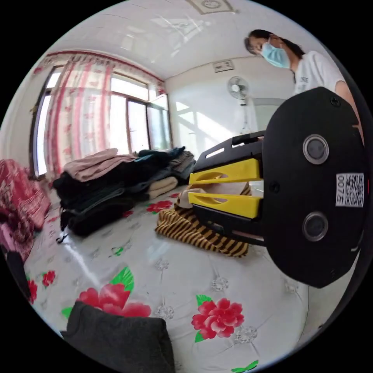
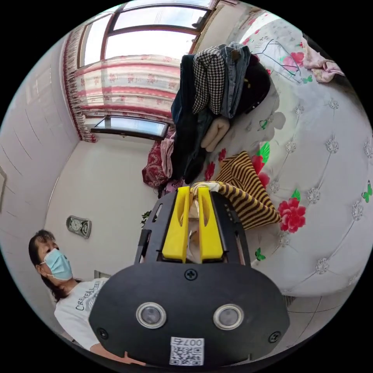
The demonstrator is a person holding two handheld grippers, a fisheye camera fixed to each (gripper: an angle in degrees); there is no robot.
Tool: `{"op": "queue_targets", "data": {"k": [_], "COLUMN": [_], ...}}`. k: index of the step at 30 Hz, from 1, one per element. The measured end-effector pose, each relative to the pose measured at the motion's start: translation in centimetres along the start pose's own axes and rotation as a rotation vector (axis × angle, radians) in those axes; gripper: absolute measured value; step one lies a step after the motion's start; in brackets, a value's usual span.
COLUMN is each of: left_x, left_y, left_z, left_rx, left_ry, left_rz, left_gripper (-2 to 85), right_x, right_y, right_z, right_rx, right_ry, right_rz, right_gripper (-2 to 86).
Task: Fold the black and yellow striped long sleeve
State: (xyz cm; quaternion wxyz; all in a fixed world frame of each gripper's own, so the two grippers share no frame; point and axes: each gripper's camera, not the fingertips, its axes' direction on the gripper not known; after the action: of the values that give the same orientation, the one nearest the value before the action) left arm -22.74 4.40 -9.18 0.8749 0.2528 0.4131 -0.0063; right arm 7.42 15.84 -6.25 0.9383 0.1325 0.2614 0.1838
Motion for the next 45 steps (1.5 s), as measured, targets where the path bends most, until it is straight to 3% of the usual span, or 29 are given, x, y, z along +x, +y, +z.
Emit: {"op": "queue_targets", "data": {"k": [2,3,8,11,18,24,35,38,41,43,45], "left_x": [-0.4,-0.4,-0.1,-1.3,-3.8,-4.9,-4.9,-4.3,-3.9,-3.8,-3.8], "left_y": [-0.8,-1.3,-0.2,2.4,2.9,0.4,1.5,1.7,2.2,2.6,3.0], "left_z": [0.1,0.7,2.9,2.0,2.3,3.9,0.9,0.3,-0.4,-0.7,-1.0], "left_rx": [0.153,0.147,-0.105,-0.144,-0.087,-0.131,-0.075,-0.066,-0.050,-0.044,-0.040], "left_ry": [0.000,-0.044,-0.380,-0.500,-0.443,-0.418,-0.308,-0.313,-0.308,-0.294,-0.286], "left_rz": [-0.043,-0.051,0.056,0.066,-0.056,-0.152,-0.214,-0.208,-0.215,-0.219,-0.217], "left_gripper": [7.6,8.0,9.1,9.6,10.5,2.7,0.0,0.1,0.4,0.8,2.1], "right_x": [0.4,0.6,2.2,4.2,8.9,9.7,9.9,10.2,6.7,2.5,-5.0], "right_y": [-1.1,-1.3,0.7,2.6,3.3,1.4,4.4,3.1,0.4,-1.8,-3.1], "right_z": [1.5,2.5,5.2,4.6,4.2,4.8,3.6,4.4,6.1,9.0,15.4], "right_rx": [0.072,0.081,-0.015,0.005,0.187,0.265,0.352,0.378,0.387,0.282,0.058], "right_ry": [0.077,0.134,0.410,0.532,0.513,0.488,0.472,0.380,0.289,0.232,0.186], "right_rz": [0.037,0.049,-0.004,0.031,0.263,0.390,0.440,0.470,0.304,0.125,-0.200], "right_gripper": [3.1,3.7,6.0,7.3,9.0,7.8,5.7,3.0,0.9,0.4,0.3]}}
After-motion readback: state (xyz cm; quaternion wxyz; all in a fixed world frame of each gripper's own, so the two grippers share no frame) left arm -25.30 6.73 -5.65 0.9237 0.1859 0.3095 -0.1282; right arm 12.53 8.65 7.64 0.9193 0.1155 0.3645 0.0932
